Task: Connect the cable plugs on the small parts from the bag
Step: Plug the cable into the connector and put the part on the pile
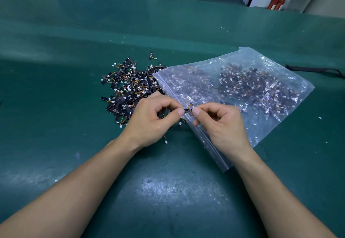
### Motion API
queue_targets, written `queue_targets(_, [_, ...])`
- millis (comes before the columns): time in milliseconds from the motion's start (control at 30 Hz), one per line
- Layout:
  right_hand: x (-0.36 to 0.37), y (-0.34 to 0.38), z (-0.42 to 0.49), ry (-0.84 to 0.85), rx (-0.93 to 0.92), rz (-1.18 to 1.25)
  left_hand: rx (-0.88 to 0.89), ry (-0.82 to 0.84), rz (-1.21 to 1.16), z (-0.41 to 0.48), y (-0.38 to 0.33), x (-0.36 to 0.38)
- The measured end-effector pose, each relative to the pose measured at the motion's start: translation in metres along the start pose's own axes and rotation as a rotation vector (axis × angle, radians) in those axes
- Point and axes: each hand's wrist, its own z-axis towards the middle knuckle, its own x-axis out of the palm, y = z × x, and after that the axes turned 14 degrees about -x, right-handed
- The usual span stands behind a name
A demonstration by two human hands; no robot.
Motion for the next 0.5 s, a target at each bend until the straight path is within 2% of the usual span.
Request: queue_targets(500, [0.0007, -0.0025, 0.0001, 0.026, -0.020, -0.043, 0.024, -0.023, 0.016, 0.0004, 0.0007, 0.0015])
